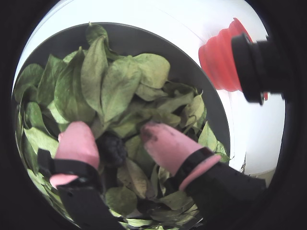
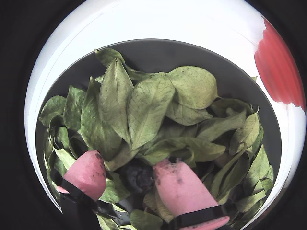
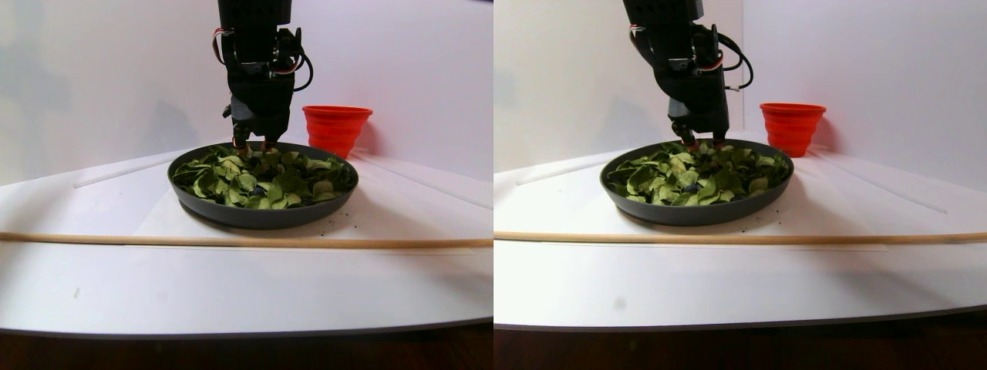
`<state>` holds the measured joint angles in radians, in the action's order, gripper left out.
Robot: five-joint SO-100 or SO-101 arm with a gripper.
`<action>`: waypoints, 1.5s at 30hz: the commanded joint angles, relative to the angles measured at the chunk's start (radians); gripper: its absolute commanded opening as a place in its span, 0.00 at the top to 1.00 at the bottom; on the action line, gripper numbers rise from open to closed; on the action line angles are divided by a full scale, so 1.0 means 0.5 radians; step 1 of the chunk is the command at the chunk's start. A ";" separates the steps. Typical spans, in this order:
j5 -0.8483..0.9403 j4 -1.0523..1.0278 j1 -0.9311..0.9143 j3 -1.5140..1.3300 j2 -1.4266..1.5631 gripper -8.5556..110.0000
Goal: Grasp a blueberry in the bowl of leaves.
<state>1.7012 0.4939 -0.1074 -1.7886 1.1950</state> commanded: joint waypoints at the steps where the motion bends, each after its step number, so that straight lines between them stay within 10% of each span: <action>1: 0.012 0.046 -0.025 0.034 0.021 0.76; 45: -0.006 0.067 -0.052 0.141 -0.120 0.79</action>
<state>1.7043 0.5108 -0.1104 -1.7656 1.1152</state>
